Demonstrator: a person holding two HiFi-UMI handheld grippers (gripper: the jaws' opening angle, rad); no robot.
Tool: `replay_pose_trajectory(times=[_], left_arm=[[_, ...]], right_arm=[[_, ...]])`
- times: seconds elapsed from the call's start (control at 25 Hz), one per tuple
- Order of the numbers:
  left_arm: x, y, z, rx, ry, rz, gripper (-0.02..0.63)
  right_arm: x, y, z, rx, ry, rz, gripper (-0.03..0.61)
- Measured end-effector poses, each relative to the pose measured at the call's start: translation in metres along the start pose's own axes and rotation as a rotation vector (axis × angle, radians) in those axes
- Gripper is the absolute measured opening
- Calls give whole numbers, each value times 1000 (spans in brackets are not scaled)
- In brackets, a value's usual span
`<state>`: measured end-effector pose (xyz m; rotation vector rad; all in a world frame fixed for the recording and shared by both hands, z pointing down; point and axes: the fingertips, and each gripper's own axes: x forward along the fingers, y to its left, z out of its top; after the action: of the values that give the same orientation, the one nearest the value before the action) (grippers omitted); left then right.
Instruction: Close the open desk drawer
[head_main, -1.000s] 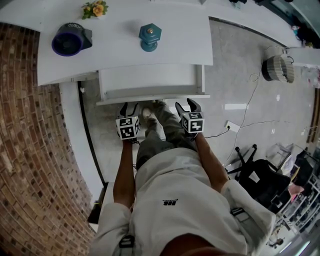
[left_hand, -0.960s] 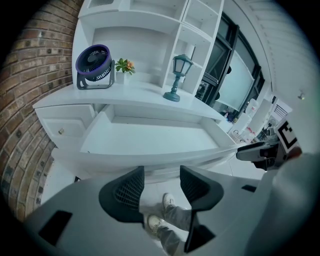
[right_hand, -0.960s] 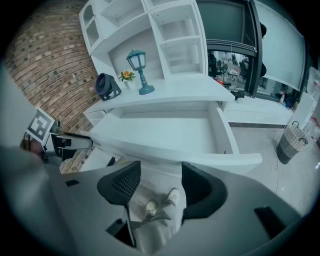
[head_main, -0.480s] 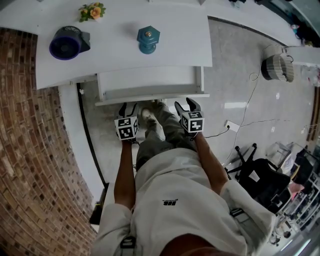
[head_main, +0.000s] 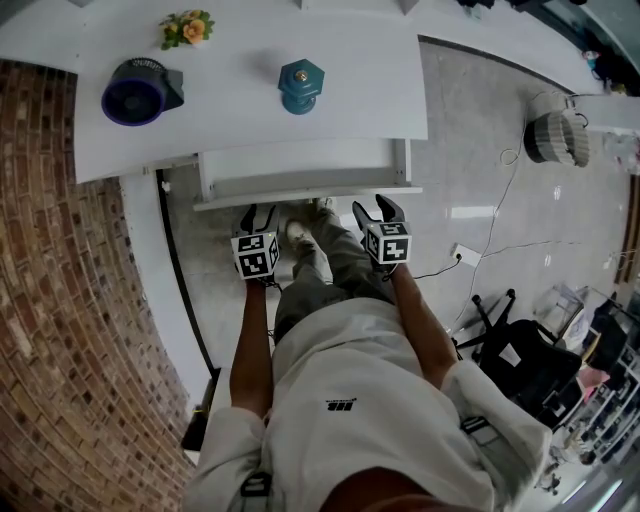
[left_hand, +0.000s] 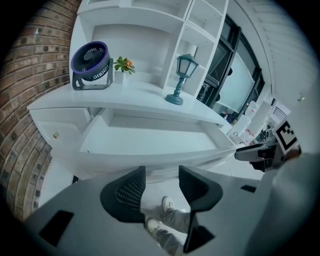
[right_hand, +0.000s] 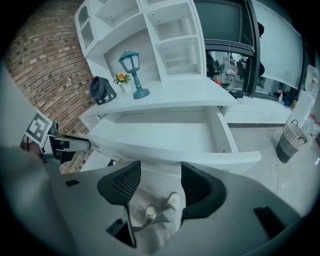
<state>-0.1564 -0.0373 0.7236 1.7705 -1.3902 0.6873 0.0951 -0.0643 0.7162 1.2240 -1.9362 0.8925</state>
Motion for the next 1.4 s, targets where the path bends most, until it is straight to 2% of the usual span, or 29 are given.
replay_pose_trajectory(times=[1.4], left_arm=[[30, 10, 45, 3, -40, 40, 244]], right_arm=[[29, -13, 45, -33, -37, -8, 252]])
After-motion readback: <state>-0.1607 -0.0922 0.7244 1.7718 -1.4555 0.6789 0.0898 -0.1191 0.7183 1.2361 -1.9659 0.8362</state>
